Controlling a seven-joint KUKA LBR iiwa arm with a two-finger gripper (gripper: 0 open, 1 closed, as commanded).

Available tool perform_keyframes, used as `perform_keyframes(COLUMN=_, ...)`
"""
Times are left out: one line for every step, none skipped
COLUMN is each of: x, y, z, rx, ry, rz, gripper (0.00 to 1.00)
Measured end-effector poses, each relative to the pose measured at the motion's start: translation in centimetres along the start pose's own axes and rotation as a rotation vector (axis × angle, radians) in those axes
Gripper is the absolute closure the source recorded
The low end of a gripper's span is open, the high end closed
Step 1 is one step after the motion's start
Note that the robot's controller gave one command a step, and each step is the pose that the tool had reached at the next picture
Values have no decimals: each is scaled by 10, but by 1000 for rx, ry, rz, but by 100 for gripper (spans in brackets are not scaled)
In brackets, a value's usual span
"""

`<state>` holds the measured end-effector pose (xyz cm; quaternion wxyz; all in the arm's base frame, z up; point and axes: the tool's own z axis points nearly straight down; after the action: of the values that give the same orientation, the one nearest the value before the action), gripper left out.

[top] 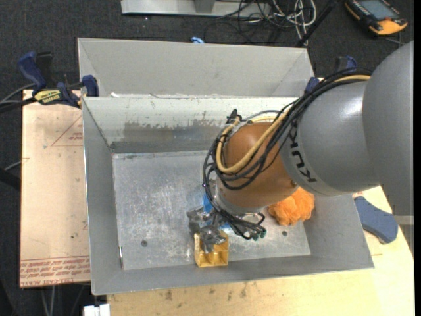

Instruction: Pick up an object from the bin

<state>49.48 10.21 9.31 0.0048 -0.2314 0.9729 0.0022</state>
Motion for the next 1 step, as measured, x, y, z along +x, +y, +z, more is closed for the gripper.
perform_keyframes(x=-9, y=-1, z=1, rx=5, ry=-47, rz=0, gripper=0)
